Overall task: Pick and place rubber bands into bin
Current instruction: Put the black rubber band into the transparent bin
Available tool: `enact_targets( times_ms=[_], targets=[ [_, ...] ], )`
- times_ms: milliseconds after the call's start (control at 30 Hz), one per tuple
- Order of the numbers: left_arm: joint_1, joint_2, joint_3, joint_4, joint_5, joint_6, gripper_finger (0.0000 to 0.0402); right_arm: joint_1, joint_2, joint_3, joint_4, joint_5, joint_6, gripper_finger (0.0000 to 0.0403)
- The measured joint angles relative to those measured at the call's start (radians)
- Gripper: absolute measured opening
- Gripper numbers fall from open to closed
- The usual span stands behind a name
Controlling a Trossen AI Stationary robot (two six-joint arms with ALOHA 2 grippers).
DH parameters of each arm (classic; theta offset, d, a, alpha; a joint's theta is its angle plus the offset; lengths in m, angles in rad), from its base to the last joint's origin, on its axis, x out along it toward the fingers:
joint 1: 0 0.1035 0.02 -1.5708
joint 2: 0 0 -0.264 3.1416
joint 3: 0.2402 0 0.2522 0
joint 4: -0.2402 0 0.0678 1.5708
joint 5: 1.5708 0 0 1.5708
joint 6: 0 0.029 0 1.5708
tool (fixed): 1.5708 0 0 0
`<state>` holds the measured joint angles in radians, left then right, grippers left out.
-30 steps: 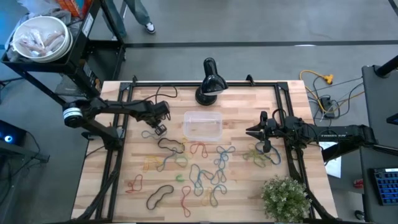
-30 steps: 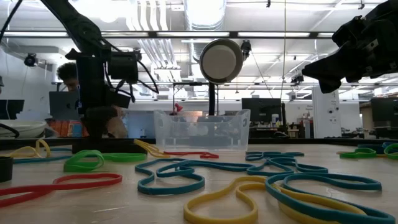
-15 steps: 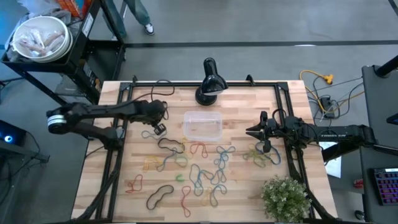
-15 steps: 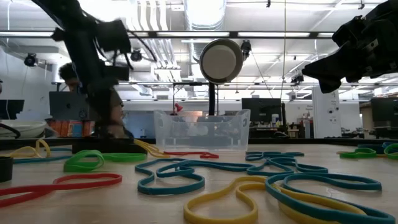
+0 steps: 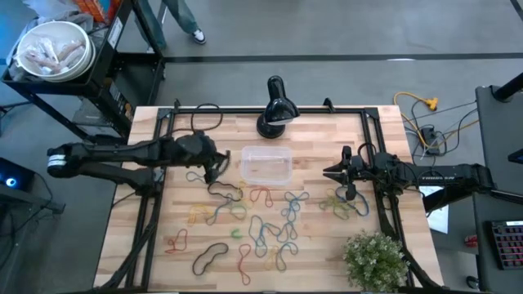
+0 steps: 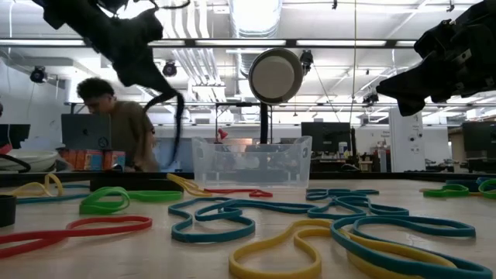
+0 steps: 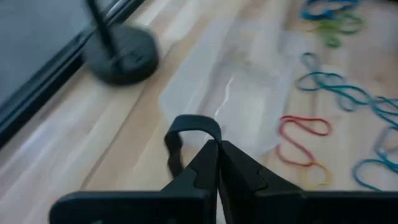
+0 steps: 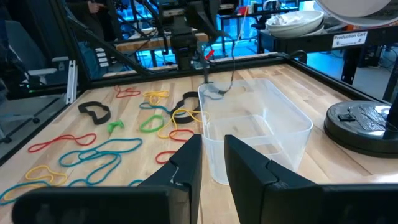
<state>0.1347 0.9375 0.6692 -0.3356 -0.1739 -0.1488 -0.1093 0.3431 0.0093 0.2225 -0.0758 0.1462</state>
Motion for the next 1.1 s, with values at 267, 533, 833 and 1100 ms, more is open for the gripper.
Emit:
enact_targets(
  times_ms=[267,533,833,1100],
  targets=[
    [-0.034,0.11,0.002,0.202,0.009,0.095,0.0,0.0,0.0,0.0,0.001,0.0,0.004,0.0063],
    [-0.034,0.172,0.02,0.362,0.024,0.179,0.0,0.0,0.0,0.0,0.0,0.0,0.001,0.0063],
    [-0.035,0.241,0.059,0.543,0.145,0.263,0.0,0.0,0.0,0.0,-0.001,-0.001,-0.008,0.0063],
    [-0.034,0.366,0.081,0.537,0.148,0.263,0.0,0.0,0.0,0.0,-0.001,-0.001,-0.008,0.0063]
  ],
)
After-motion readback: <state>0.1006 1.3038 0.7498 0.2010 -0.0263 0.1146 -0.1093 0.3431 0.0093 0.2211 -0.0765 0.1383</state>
